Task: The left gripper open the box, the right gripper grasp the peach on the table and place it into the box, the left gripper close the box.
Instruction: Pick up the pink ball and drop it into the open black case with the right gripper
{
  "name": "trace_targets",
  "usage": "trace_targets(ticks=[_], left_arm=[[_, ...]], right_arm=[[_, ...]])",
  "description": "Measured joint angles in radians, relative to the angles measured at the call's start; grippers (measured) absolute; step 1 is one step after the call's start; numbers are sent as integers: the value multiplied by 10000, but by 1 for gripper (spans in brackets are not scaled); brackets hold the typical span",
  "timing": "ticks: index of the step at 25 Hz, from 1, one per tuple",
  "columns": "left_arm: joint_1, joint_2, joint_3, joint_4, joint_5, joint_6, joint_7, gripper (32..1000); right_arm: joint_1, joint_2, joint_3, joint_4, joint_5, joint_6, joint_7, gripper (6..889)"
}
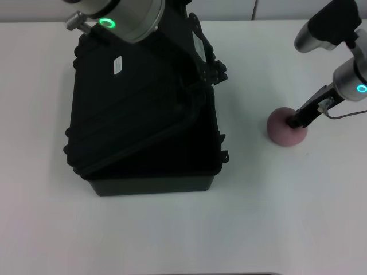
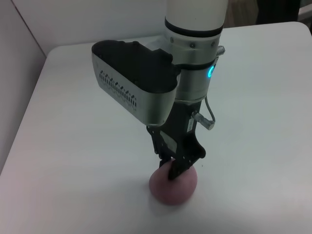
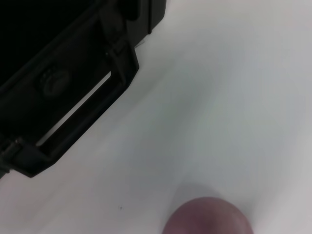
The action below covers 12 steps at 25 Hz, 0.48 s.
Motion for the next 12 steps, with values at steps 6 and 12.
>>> trace_targets(ticks=[6, 12], left_arm=[[58, 0, 1, -9, 20, 6, 1, 98], [96, 1, 0, -16, 53, 5, 0, 99]], right_arm=[[-93, 17, 56, -299, 63, 77, -24, 146], [-620, -11, 158, -1476, 1688, 1267, -507, 114]])
